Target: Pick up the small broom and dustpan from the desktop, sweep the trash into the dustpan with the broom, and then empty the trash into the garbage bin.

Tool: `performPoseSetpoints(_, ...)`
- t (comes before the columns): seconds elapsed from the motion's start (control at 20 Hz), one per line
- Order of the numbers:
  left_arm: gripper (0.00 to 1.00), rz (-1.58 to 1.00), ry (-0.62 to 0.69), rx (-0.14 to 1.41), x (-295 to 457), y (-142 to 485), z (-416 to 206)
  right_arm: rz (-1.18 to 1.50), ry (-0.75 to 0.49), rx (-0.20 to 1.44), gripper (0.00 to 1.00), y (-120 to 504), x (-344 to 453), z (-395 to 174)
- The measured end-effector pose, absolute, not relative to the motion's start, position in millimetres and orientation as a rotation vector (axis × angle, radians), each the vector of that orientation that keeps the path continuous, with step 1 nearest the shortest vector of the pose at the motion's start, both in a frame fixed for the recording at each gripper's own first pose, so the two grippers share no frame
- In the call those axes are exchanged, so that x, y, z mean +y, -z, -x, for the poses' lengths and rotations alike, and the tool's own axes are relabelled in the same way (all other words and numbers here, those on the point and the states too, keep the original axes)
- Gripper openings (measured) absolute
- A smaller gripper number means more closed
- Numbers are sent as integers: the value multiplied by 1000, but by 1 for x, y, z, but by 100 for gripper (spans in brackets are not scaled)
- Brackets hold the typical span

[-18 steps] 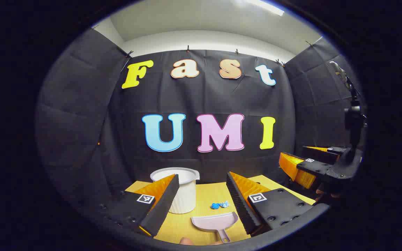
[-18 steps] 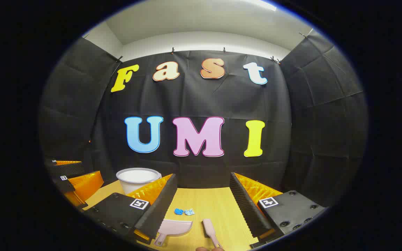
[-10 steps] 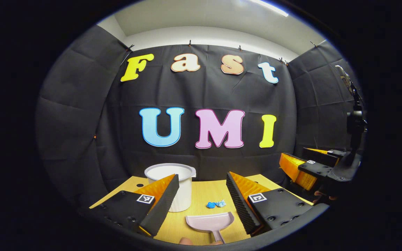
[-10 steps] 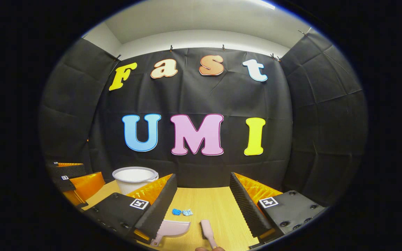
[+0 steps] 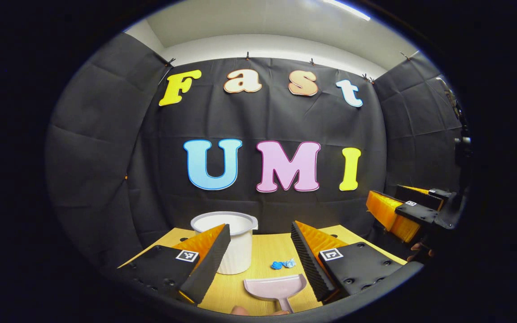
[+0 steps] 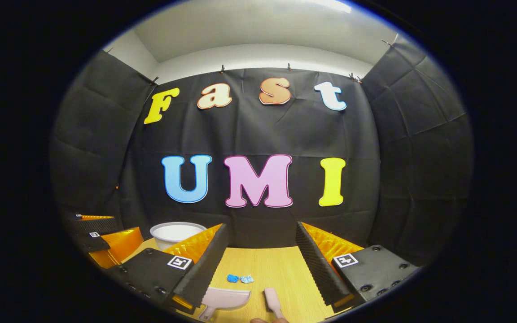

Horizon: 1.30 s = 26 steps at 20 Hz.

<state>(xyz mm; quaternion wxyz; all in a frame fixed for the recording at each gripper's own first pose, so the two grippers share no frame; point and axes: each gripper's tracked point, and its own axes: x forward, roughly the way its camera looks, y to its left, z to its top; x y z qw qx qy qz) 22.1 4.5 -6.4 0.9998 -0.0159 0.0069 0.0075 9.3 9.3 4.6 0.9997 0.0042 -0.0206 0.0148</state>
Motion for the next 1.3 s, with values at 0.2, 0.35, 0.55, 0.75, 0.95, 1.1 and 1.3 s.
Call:
performPoseSetpoints(0.2,80,50,-2,-4,13,4,-5,19,-23,-57,98,-14,19,2)
performPoseSetpoints(0.35,80,76,15,2,18,12,10,52,-1,-73,98,-18,20,13)
performPoseSetpoints(0.55,80,125,12,36,22,25,17,83,-4,-83,98,-22,22,20)
performPoseSetpoints(0.75,80,138,26,39,15,23,9,91,-11,-95,98,-21,18,7)
performPoseSetpoints(0.95,80,144,32,61,0,22,-13,76,-25,-89,94,-21,8,-14)
performPoseSetpoints(1.1,80,153,27,81,-9,28,-29,70,-33,-94,94,-17,-2,-33)
performPoseSetpoints(1.3,80,174,8,144,-19,48,-51,76,-47,-82,94,-5,-16,-57)
